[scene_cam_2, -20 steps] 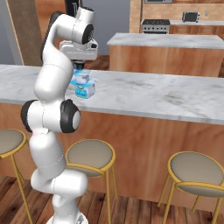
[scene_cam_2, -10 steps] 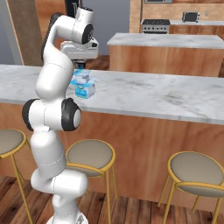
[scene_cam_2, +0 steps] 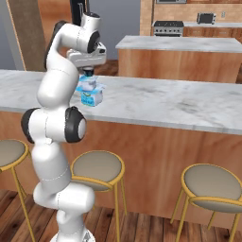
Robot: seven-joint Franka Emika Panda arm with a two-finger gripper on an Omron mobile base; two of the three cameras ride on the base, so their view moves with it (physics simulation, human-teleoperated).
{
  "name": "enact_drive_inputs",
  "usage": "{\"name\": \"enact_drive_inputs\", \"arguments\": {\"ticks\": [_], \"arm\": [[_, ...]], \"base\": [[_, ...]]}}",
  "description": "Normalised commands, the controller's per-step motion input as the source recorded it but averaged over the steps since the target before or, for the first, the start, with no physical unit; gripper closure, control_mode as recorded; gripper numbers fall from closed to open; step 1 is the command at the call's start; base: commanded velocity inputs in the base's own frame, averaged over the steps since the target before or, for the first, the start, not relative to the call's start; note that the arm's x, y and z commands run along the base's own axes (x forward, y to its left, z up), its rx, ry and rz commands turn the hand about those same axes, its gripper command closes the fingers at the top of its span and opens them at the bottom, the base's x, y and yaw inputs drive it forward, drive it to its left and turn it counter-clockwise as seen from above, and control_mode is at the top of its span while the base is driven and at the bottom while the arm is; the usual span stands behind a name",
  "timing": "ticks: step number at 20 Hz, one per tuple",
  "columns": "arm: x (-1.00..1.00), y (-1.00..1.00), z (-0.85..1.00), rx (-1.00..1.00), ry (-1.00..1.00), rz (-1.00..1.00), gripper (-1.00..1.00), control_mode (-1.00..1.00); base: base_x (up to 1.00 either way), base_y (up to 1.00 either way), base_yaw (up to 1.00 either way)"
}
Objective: Stack the yogurt containers by placing the smaller containers on top of the larger containers.
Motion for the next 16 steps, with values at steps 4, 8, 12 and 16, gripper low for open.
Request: {"name": "enact_drive_inputs", "arguments": {"ticks": [4, 8, 12, 16], "arm": [[0.13, 0.0, -0.13, 0.0, -0.04, 0.0, 1.0, -1.0], [0.13, 0.0, -0.1, 0.0, -0.01, 0.0, 1.0, -1.0], [0.18, 0.05, -0.04, 0.0, 0.0, 0.0, 1.0, -1.0], [0.22, 0.1, 0.0, 0.0, 0.01, 0.0, 1.0, -1.0]], "base": [[0.0, 0.0, 0.0], [0.0, 0.0, 0.0], [0.0, 0.0, 0.0], [0.0, 0.0, 0.0]]}}
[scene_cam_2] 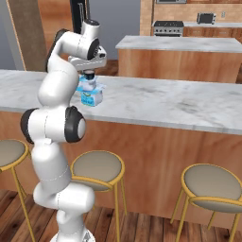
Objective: Stack the yogurt containers by placing the smaller containers on top of the larger containers.
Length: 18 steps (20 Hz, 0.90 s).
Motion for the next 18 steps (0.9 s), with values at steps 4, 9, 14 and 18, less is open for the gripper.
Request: {"name": "enact_drive_inputs", "arguments": {"ticks": [4, 9, 14, 18], "arm": [[0.26, 0.12, 0.0, 0.0, 0.04, 0.0, 1.0, -1.0], [0.24, 0.08, 0.0, 0.0, 0.05, 0.0, 1.0, -1.0], [0.17, 0.03, 0.0, 0.0, 0.04, 0.0, 1.0, -1.0], [0.08, 0.07, 0.0, 0.0, 0.03, 0.0, 1.0, -1.0]], "base": [[0.0, 0.0, 0.0], [0.0, 0.0, 0.0], [0.0, 0.0, 0.0], [0.0, 0.0, 0.0]]}}
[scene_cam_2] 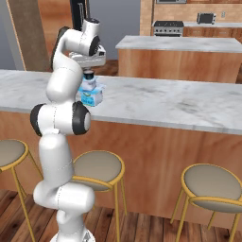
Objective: Stack the yogurt containers by placing the smaller containers on top of the larger containers.
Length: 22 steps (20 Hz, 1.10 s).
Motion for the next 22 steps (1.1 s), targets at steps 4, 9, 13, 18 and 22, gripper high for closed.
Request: {"name": "enact_drive_inputs", "arguments": {"ticks": [4, 9, 13, 18, 22], "arm": [[0.0, 0.08, 0.04, 0.0, 0.01, 0.0, -1.0, -1.0], [0.0, 0.09, 0.27, 0.0, 0.0, 0.0, -1.0, -1.0], [-0.17, 0.01, 0.44, 0.0, -0.03, 0.0, -1.0, -1.0], [-0.42, -0.09, 0.4, 0.0, -0.07, 0.0, -1.0, -1.0], [-0.65, -0.22, 0.15, 0.03, -0.14, 0.0, -1.0, -1.0]], "base": [[0.0, 0.0, 0.0], [0.0, 0.0, 0.0], [0.0, 0.0, 0.0], [0.0, 0.0, 0.0], [0.0, 0.0, 0.0]]}}
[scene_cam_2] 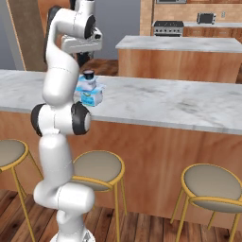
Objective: Stack the yogurt containers by placing the smaller containers on top of the larger containers.
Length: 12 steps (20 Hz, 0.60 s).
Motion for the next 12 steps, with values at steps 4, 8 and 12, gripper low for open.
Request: {"name": "enact_drive_inputs", "arguments": {"ticks": [4, 8, 12], "arm": [[-0.82, -0.27, 0.01, 0.04, -0.13, 0.0, -1.0, -1.0], [-0.93, -0.28, 0.0, 0.04, -0.09, 0.0, -1.0, -1.0], [-1.0, -0.29, -0.01, 0.05, -0.08, 0.0, -1.0, -1.0]], "base": [[0.0, 0.0, 0.0], [0.0, 0.0, 0.0], [0.0, 0.0, 0.0]]}}
